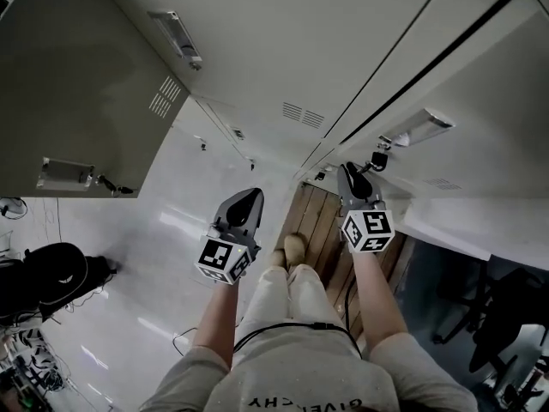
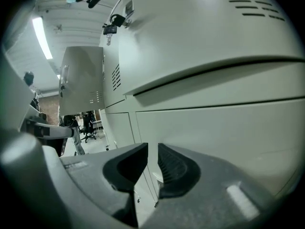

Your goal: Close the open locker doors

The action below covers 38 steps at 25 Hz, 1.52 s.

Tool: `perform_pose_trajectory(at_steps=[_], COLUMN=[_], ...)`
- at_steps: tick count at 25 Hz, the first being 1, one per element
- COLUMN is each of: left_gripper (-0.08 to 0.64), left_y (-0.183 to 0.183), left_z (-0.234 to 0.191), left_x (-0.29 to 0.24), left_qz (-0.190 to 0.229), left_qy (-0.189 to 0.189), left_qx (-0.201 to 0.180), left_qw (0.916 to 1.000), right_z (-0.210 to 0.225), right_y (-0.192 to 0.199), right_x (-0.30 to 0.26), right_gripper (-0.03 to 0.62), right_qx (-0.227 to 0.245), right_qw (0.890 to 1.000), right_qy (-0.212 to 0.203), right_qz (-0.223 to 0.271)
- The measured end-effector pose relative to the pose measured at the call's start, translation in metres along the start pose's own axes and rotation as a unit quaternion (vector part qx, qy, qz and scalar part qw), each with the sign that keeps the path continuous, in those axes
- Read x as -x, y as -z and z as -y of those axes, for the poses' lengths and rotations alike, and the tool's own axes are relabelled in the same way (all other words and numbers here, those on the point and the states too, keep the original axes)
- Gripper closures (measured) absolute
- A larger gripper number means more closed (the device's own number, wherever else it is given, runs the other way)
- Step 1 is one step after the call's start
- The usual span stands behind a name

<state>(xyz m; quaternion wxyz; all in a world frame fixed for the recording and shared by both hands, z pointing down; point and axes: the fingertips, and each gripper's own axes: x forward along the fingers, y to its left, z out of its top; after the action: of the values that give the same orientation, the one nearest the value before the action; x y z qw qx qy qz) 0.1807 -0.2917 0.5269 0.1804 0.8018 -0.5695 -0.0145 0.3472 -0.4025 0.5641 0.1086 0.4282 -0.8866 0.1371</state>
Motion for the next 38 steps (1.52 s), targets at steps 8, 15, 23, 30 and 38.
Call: perform_pose_trajectory(at_steps=[8,15,23,30,38], left_gripper=[0.563,0.563,0.563,0.563,0.563], left_y=[-0.009,-0.026,-0.040,-0.065,-0.086], left_z=[-0.008,-0.014,-0.031,-0.062,-0.101], left_x=[0.005,0.017,0.065,0.130,0.220], left_qz=[0.008,0.026,0.051,0.082,0.097], left_qy=[-0.023,-0.044,-0.105,-0.179,-0.266], left_qx=[-0.003,-0.010,-0.002,-0.013,-0.017], left_qw=[0.9997,0.9986,0.9932,0.9803,0.9590], right_z=[-0.002,-0.043,-0.141,-0.231,-0.336], right_y=[-0.001,-0.016,-0.058,-0.099,-0.132], right_x=[0.000,0.008,0.010,0.001,0.005], right_gripper=[0.532,0.589,0.569,0.568,0.557], right_qx=[0.005,0.035,0.054,0.072,0.086], right_qw=[1.000,0.994,0.971,0.942,0.902], right_qy=[-0.020,-0.102,-0.233,-0.323,-0.415], right_qz=[-0.005,-0.004,0.023,0.054,0.077])
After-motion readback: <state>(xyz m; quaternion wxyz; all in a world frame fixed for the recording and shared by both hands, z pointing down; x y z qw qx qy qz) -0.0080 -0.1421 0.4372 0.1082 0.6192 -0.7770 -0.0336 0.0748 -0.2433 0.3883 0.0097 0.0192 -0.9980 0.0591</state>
